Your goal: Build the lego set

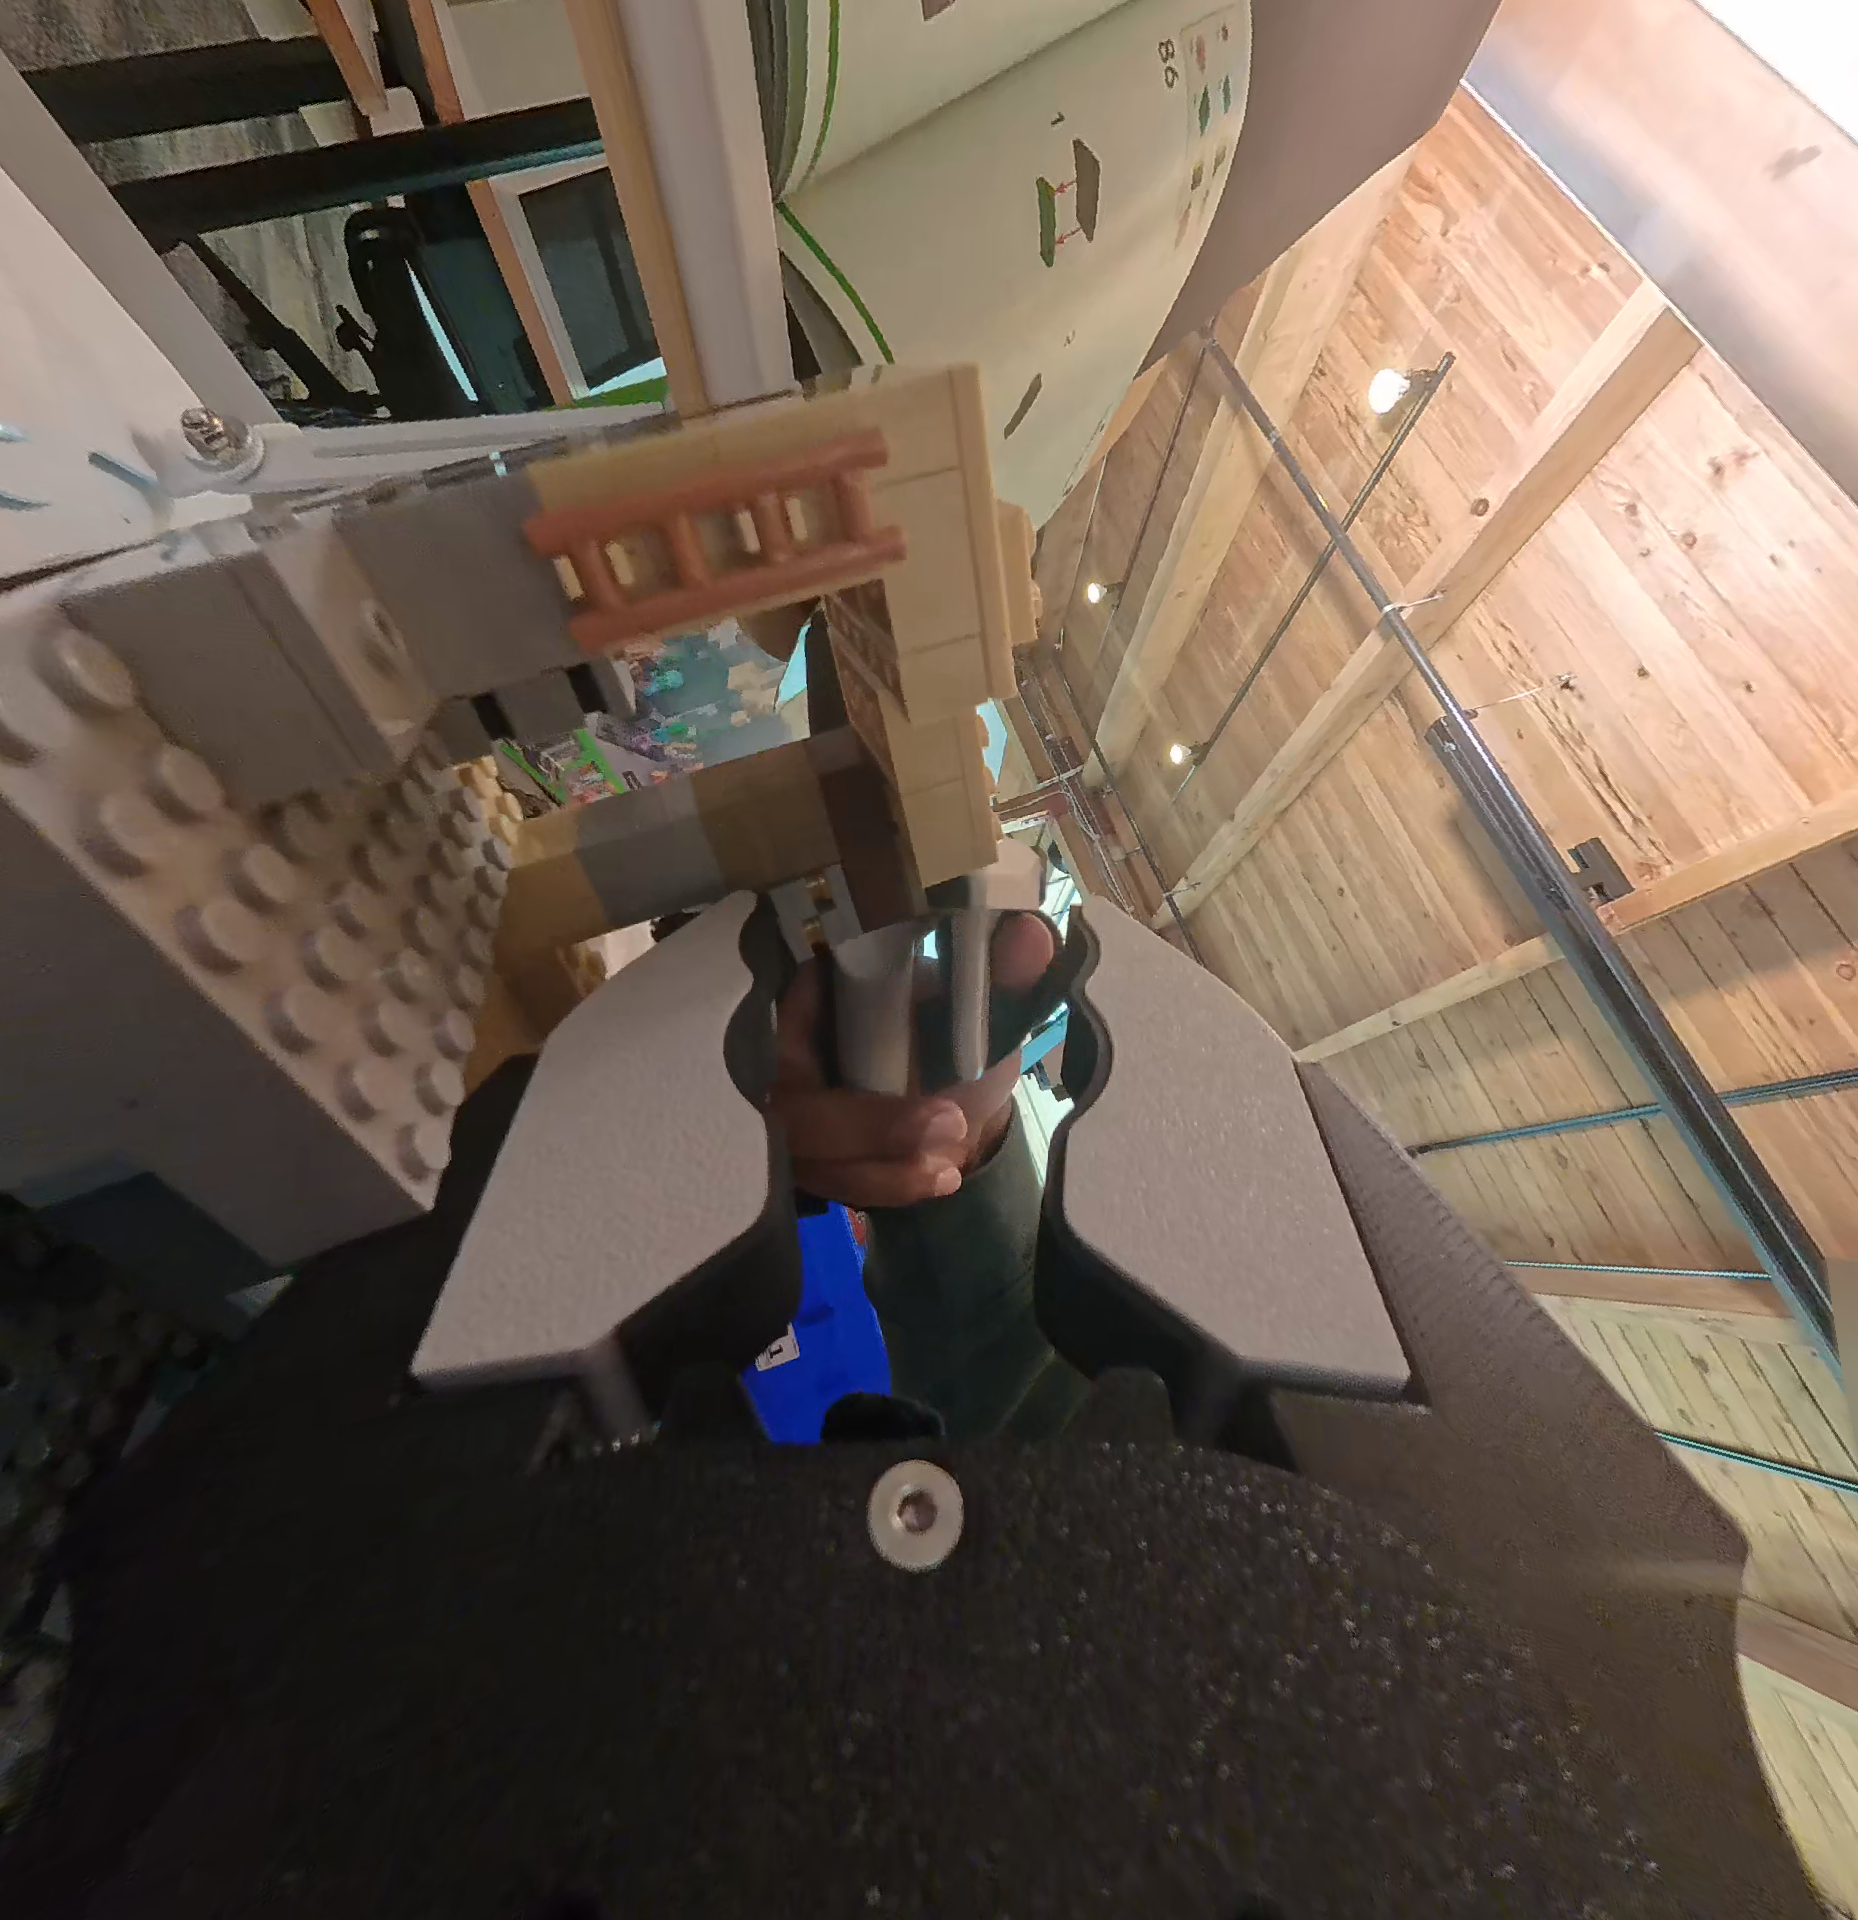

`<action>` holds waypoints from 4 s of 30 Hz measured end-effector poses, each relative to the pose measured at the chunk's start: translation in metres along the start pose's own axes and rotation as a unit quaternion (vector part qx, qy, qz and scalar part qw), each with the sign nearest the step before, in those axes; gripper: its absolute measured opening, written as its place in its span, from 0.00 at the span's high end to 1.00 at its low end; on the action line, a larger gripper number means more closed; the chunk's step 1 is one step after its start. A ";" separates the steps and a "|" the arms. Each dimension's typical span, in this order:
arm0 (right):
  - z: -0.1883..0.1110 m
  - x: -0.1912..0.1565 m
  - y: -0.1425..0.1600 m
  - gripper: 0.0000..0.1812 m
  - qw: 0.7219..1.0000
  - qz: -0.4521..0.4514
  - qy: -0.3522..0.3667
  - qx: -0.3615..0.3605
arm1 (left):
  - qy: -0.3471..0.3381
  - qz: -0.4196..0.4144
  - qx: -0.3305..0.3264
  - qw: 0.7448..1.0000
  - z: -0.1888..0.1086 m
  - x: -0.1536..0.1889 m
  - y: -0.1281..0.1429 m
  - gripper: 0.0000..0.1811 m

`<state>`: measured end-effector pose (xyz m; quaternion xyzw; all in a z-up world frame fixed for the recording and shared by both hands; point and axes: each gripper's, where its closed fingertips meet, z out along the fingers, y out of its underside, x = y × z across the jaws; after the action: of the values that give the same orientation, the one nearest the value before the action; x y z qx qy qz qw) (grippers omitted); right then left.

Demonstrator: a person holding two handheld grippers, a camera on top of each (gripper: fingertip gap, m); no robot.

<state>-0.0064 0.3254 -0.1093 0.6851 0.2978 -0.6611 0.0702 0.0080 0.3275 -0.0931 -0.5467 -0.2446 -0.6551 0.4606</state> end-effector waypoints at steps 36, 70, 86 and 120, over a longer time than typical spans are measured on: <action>0.026 -0.030 0.081 0.83 0.957 0.062 0.015 0.284 | 0.019 0.011 -0.205 0.979 -0.072 0.031 0.063 0.73; 0.010 -0.027 0.078 0.82 0.961 0.051 0.013 0.270 | 0.004 -0.031 -0.147 0.989 -0.056 0.027 0.062 0.72; 0.013 -0.033 0.090 0.82 0.971 0.054 -0.001 0.234 | -0.001 -0.021 -0.143 0.990 -0.055 0.027 0.063 0.72; 0.005 -0.034 0.084 0.77 0.969 0.060 -0.037 0.236 | -0.011 0.004 -0.148 0.989 -0.051 0.028 0.065 0.71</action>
<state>0.0331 0.2438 -0.1024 0.6738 0.0887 -0.7323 -0.0431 0.0401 0.2464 -0.0933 -0.6168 -0.1480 -0.6764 0.3744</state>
